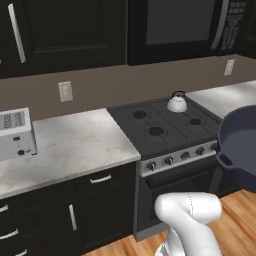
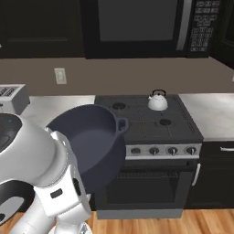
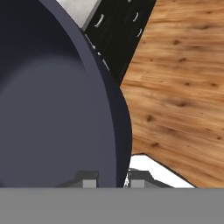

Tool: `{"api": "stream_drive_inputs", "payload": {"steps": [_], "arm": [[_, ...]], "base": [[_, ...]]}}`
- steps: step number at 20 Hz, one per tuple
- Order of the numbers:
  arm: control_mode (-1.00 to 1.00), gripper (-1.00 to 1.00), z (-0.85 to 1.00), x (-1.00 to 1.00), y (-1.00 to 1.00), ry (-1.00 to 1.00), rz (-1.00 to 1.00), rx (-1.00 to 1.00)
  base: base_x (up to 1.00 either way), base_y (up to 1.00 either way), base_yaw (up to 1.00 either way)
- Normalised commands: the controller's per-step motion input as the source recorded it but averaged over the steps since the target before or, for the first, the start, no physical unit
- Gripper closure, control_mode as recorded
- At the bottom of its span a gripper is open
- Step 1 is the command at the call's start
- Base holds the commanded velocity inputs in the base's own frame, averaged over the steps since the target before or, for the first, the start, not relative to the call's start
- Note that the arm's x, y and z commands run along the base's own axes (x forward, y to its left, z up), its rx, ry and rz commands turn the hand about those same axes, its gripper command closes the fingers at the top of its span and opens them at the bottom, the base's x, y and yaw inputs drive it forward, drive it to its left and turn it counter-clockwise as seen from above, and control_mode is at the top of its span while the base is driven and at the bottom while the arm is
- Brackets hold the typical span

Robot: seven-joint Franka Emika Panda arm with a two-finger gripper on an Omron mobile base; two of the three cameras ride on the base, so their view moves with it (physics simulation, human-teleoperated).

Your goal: Pick the kettle from the cabinet and place it on a stove burner. Then pick the pot from the counter and place it on another stove burner. Finally, turn both burners on.

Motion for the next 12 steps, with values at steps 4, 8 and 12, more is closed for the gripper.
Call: {"api": "stream_drive_inputs", "payload": {"steps": [4,8,12], "arm": [[1.0,1.0,0.0,0.0,0.0,0.0,0.0,0.0],[1.0,1.0,0.0,0.0,0.0,0.0,0.0,0.0],[1.0,1.0,0.0,0.0,0.0,0.0,0.0,0.0]], "base": [[0.47,0.0,0.0],[0.59,0.0,0.0],[0.49,-0.08,0.0]]}}
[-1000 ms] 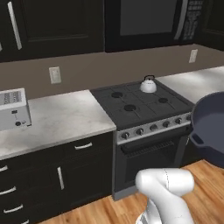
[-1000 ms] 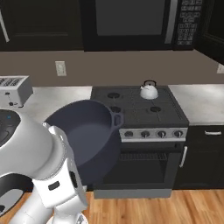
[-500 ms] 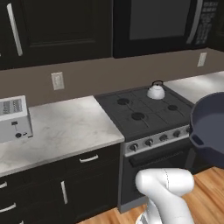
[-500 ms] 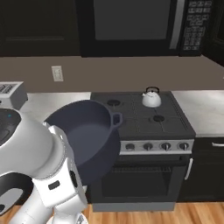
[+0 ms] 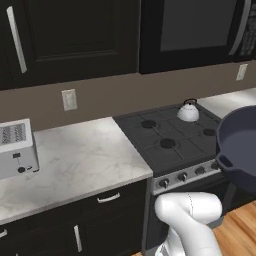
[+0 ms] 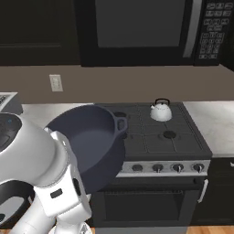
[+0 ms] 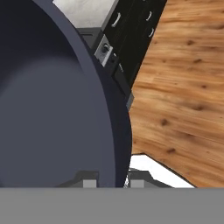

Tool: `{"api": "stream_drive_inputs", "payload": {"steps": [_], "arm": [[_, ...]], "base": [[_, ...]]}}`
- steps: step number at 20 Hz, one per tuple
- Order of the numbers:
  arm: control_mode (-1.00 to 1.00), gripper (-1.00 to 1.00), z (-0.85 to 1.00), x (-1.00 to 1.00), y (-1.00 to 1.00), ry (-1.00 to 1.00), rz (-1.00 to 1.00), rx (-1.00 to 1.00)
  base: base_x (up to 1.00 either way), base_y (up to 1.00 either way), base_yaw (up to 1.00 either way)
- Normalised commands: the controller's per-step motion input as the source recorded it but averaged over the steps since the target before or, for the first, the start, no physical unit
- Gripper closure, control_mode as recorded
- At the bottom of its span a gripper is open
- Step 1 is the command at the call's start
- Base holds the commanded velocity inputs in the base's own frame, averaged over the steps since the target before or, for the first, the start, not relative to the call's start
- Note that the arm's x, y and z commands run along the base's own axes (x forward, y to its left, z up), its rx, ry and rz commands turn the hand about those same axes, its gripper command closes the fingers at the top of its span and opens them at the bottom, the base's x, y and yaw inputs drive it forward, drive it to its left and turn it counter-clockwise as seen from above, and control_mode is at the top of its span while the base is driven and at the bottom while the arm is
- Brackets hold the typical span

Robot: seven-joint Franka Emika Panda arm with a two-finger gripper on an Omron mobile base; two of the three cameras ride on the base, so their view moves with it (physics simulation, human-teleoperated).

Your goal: Pick the kettle from the cabinet and place it on a stove burner. Then pick the pot from the counter and place it on another stove burner. Finally, turn both burners on.

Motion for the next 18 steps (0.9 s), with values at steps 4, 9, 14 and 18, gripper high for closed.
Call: {"api": "stream_drive_inputs", "payload": {"steps": [4,9,14,18], "arm": [[1.0,1.0,0.0,0.0,0.0,0.0,0.0,0.0],[1.0,1.0,0.0,0.0,0.0,0.0,0.0,0.0],[1.0,1.0,0.0,0.0,0.0,0.0,0.0,0.0],[1.0,1.0,0.0,0.0,0.0,0.0,0.0,0.0]], "base": [[0.41,-0.15,0.0],[0.09,-0.02,0.0],[0.0,-0.47,0.0],[0.17,-0.58,0.0]]}}
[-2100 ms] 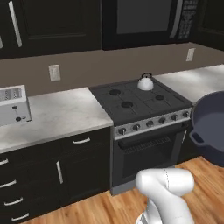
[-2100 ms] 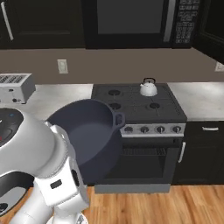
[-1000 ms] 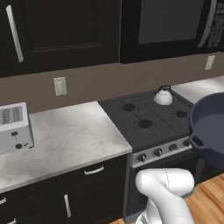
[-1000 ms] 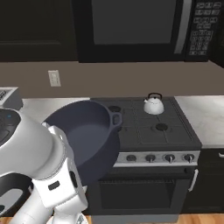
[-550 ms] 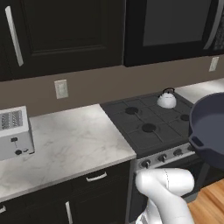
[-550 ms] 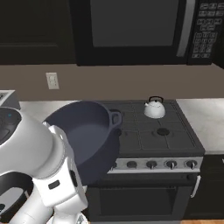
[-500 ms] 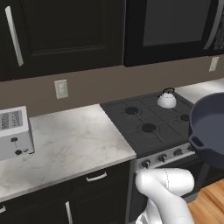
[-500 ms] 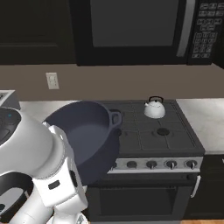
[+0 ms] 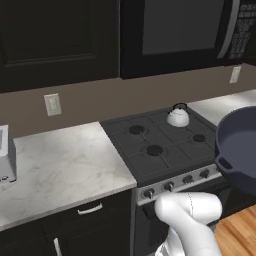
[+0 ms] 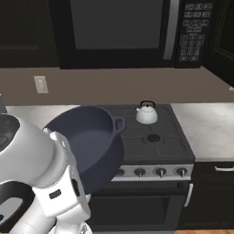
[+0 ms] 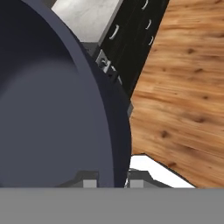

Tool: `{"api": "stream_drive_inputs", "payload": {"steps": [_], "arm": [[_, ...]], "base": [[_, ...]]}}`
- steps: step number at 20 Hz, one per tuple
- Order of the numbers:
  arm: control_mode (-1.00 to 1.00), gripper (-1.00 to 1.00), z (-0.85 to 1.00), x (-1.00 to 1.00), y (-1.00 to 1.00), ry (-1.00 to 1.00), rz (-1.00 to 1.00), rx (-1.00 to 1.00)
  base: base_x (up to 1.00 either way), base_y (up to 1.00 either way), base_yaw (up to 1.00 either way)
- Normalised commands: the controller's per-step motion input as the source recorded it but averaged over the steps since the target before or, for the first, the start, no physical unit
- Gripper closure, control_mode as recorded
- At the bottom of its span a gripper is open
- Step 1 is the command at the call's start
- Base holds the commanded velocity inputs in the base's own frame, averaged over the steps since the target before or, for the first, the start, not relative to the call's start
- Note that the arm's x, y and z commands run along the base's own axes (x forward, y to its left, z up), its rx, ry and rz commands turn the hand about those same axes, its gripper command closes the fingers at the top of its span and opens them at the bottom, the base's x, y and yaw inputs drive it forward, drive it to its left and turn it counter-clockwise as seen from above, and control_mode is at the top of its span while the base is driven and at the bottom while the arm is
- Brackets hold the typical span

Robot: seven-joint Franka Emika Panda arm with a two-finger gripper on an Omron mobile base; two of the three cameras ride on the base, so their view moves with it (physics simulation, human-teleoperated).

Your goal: Pick the kettle from the cabinet and place it on a stove burner. Then pick the pot from the counter and place it on another stove burner. Finally, turn both burners on.

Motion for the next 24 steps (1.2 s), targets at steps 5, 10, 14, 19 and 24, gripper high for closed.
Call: {"api": "stream_drive_inputs", "payload": {"steps": [5,10,14,19,24], "arm": [[1.0,1.0,0.0,0.0,0.0,0.0,0.0,0.0],[1.0,1.0,0.0,0.0,0.0,0.0,0.0,0.0],[1.0,1.0,0.0,0.0,0.0,0.0,0.0,0.0],[1.0,1.0,0.0,0.0,0.0,0.0,0.0,0.0],[1.0,1.0,0.0,0.0,0.0,0.0,0.0,0.0]], "base": [[0.28,-0.39,0.0],[0.47,-0.06,0.0],[0.51,0.0,0.0],[0.46,-0.03,0.0],[0.34,-0.22,0.02]]}}
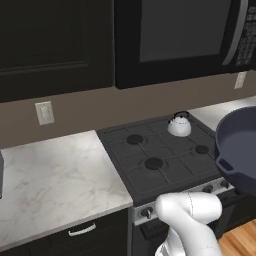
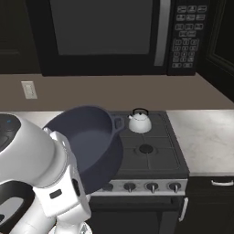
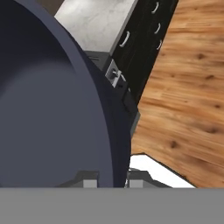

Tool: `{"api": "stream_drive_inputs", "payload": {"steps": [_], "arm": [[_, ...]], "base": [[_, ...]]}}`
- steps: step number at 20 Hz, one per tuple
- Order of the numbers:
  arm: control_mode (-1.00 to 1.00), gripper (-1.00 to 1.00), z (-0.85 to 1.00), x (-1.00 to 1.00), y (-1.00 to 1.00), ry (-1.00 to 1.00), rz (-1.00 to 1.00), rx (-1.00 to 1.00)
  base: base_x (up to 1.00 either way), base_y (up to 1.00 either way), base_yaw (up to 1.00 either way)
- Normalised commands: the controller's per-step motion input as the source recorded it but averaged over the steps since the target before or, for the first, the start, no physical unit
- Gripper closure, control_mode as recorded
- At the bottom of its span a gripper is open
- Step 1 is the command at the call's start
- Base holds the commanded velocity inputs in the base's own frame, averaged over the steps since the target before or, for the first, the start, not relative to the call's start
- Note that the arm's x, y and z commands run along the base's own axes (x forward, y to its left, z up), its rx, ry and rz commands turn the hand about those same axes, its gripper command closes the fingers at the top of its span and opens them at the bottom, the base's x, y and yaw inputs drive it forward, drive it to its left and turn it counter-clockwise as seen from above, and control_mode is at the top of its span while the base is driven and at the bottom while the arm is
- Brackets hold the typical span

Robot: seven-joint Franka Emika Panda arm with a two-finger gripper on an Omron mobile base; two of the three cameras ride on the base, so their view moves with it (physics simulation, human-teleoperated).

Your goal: Pick the kettle from the cabinet and place it on a stove burner. Then pick the pot from the counter and place it on another stove burner. Finally, turn both burners on.

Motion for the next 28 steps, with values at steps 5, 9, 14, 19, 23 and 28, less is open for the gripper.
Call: {"api": "stream_drive_inputs", "payload": {"steps": [5,9,14,19,23,28], "arm": [[1.0,1.0,0.0,0.0,0.0,0.0,0.0,0.0],[1.0,1.0,0.0,0.0,0.0,0.0,0.0,0.0],[1.0,1.0,0.0,0.0,0.0,0.0,0.0,0.0],[-1.0,1.0,0.0,0.0,0.0,0.0,0.0,0.0],[-1.0,1.0,0.0,0.0,0.0,0.0,0.0,0.0],[-1.0,1.0,0.0,0.0,-0.02,0.0,0.0,0.0]], "base": [[0.09,-0.49,0.0],[-0.01,-0.54,0.0],[0.16,-0.14,0.0],[0.04,0.0,0.0],[0.0,0.0,0.0],[0.0,0.0,0.0]]}}
